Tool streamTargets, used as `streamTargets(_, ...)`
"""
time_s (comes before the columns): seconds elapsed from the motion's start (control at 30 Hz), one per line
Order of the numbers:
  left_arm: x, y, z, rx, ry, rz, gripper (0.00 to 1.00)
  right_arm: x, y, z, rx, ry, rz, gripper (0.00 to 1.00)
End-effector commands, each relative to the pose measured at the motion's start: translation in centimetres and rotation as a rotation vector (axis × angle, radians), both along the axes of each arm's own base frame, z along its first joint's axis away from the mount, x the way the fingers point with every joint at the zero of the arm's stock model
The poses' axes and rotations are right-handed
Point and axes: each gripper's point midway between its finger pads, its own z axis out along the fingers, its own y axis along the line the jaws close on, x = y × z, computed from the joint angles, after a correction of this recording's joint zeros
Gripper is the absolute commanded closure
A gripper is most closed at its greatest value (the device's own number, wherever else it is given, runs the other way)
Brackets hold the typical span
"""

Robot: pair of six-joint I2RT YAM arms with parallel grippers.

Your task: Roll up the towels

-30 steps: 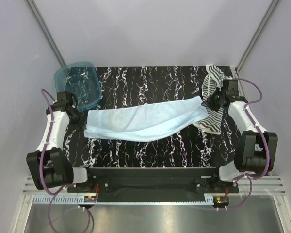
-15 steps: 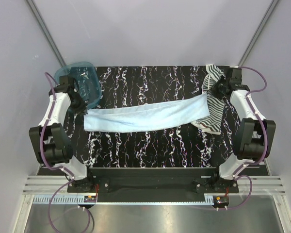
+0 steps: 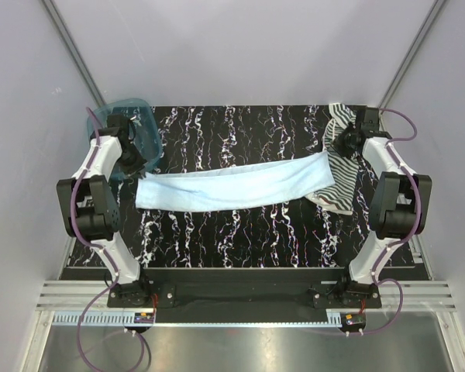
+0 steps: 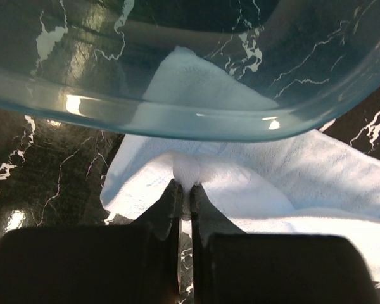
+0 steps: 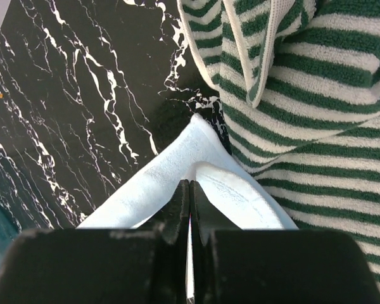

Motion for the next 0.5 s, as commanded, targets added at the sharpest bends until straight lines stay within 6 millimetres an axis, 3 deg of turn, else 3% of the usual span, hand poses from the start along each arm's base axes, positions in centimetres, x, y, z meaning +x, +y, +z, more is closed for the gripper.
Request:
streamTargets(0.0,1.7,1.2,1.2,0.051,-0.046,0.026,1.00,1.9,-0.8,1.4,-0.036,-0.052,-0.005,1.00)
streamTargets(0.33,2.4,1.7,-0.3,0.067,-0.013,0.042,1.00,2.7,-1.2,-1.1,-0.044,-0.007,-0.013,1.00)
streamTargets(0.47,3.1,1.7,-0.7,0.065,-0.017,0.044,0.87,3.1,-1.4,-2.0,-0.054,0.005,-0.019,1.00)
